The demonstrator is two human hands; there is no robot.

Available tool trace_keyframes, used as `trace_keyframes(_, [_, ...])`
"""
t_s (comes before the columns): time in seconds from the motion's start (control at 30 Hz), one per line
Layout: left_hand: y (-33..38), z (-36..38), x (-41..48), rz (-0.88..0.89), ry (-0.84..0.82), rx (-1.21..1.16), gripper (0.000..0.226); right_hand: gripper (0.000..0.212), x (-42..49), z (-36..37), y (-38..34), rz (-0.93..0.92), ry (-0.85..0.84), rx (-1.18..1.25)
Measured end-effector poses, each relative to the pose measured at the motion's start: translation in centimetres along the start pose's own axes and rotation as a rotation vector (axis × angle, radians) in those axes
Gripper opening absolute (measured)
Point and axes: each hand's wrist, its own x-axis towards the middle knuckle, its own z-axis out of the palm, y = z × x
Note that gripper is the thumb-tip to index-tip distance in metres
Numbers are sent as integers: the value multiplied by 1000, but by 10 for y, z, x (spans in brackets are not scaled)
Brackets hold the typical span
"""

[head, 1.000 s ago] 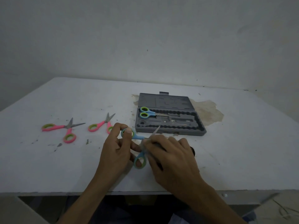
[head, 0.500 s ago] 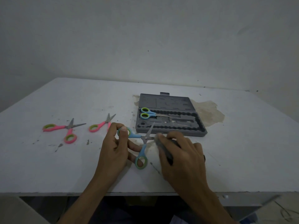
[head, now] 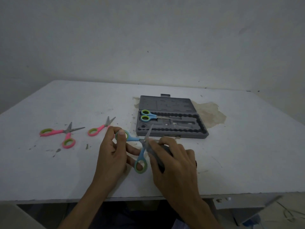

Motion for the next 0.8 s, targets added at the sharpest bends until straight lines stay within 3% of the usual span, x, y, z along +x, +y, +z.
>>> trace_keyframes(0.13, [2, -1, 2, -61, 1, -35, 23, 30, -2, -4, 38, 336, -37, 9])
trace_keyframes(0.23, [1, 0, 4, -91, -5, -31, 23, 39, -8, -10, 58, 396, 39, 114])
trace_keyframes(0.43, [5, 2, 2, -122, -31, -36, 22, 38, -5, -13, 53, 297, 120, 329])
trace_keyframes(0.57, [6, 6, 0, -95, -50, 23, 22, 37, 3, -13, 40, 159, 126, 284])
trace_keyframes(0.7, [6, 11, -5, -100, -80, 25, 22, 34, 3, -10, 20, -111, -72, 137])
trace_keyframes(0.8, [7, 9, -5, -149, -80, -20, 23, 32, 8, -10, 23, -105, -48, 72])
